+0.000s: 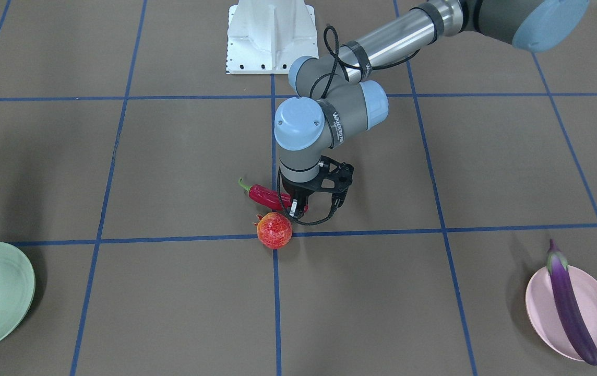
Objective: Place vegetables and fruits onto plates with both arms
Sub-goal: 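Carry the chili to the pink plate while right gripper moves toward the pomegranate, then close the right gripper on the pomegranate while left gripper releases the chili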
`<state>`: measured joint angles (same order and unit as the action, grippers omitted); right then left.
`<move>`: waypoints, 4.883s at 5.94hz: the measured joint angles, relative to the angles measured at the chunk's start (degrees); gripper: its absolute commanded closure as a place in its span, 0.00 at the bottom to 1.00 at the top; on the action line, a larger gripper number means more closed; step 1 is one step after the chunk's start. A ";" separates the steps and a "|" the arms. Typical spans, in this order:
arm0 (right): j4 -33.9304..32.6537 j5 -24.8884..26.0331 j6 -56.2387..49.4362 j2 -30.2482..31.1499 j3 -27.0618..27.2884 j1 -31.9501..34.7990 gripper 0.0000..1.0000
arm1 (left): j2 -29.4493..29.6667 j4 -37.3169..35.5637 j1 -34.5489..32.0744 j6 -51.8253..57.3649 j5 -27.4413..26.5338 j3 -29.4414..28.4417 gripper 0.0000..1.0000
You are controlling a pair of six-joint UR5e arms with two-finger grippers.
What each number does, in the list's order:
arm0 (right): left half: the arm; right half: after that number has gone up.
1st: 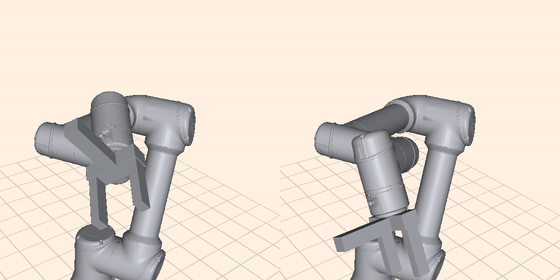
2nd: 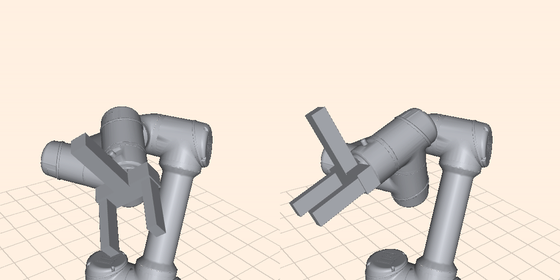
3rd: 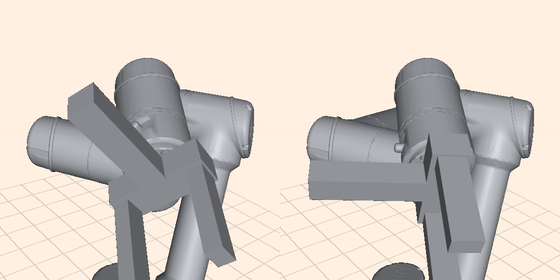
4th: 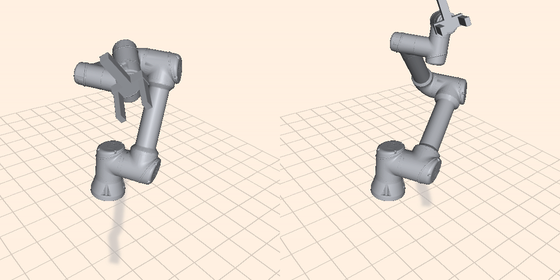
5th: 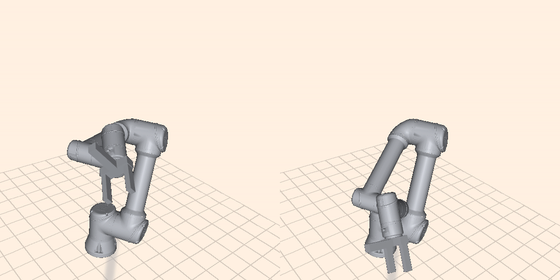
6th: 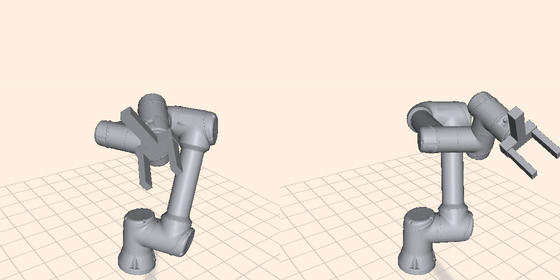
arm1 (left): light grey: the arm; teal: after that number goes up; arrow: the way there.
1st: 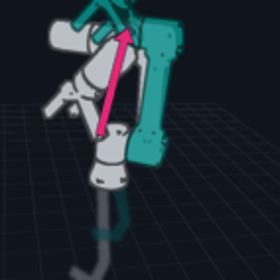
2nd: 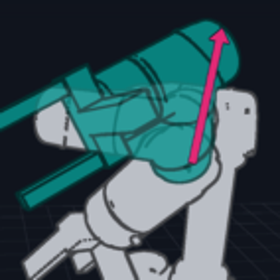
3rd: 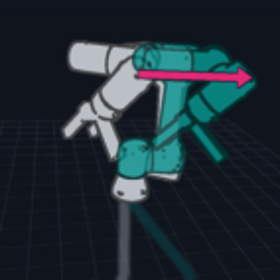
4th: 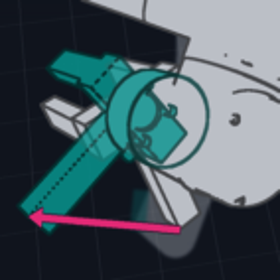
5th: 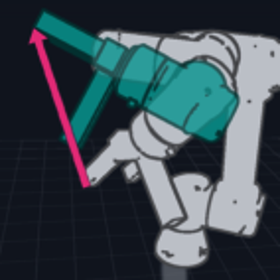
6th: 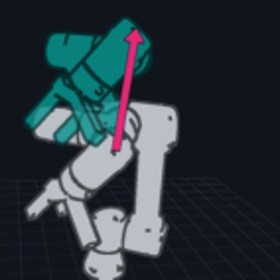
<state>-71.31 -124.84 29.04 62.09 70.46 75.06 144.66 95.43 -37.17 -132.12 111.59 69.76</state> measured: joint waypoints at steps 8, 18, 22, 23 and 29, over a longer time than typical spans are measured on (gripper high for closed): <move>-15.44 0.45 34.91 -13.38 16.74 -22.10 0.01 | -8.53 -11.15 -19.13 39.99 5.38 7.59 1.00; -14.78 11.11 44.01 -32.24 -5.16 -35.61 0.01 | -9.00 10.47 -31.15 81.64 5.19 -22.75 1.00; -14.80 11.20 44.91 -32.80 -5.19 -35.75 0.01 | -5.11 20.61 -30.92 83.16 1.28 -32.63 1.00; -14.76 11.17 44.89 -32.82 -5.17 -35.76 0.01 | -4.26 21.30 -30.82 83.25 0.00 -34.06 1.00; -13.92 11.31 45.22 -32.74 -5.16 -36.52 0.01 | -3.20 22.61 -29.51 93.28 -18.81 -35.14 1.00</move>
<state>-85.23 -113.53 74.26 29.35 65.30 38.54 141.46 118.04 -66.68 -38.84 92.79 34.62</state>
